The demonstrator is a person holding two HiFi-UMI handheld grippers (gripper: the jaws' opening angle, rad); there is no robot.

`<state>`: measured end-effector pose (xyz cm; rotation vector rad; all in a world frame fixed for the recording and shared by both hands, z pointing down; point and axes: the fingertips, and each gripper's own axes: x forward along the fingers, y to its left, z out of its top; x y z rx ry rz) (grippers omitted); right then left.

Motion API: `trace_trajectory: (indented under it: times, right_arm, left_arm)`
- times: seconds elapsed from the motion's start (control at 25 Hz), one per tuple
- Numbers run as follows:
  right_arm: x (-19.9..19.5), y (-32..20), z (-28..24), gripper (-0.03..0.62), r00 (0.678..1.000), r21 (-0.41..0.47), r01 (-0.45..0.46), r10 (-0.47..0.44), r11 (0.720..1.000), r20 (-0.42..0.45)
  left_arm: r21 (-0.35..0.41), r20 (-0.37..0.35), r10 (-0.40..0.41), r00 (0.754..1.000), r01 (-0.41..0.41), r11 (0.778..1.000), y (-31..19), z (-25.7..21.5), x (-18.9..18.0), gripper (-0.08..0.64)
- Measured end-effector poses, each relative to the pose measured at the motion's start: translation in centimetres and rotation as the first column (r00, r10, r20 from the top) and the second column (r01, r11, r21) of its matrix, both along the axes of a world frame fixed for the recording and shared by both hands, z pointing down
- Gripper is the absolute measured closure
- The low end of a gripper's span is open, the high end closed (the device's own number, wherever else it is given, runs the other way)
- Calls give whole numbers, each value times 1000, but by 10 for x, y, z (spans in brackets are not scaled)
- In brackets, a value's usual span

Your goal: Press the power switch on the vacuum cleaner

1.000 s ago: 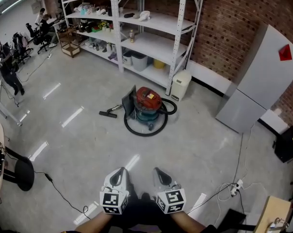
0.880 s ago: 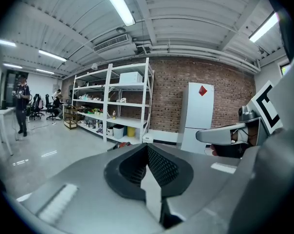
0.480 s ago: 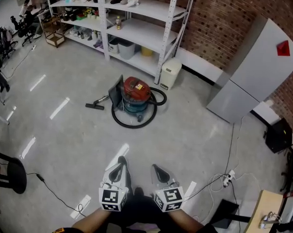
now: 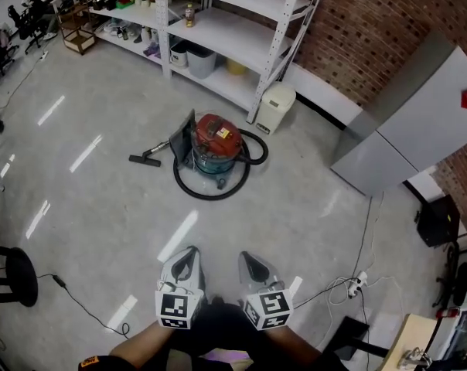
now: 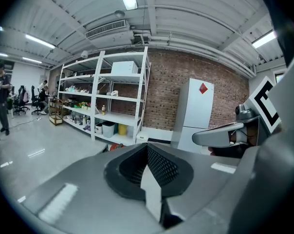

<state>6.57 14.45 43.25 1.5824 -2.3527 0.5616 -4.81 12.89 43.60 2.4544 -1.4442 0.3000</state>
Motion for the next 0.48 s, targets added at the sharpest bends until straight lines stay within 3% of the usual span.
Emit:
trace_trajectory:
  times: [0.48]
  right_arm:
    - [-18, -118, -26, 600, 998, 9, -24, 24, 1000, -55]
  left_arm:
    - [18, -40, 8, 999, -8, 1000, -120, -20, -24, 545]
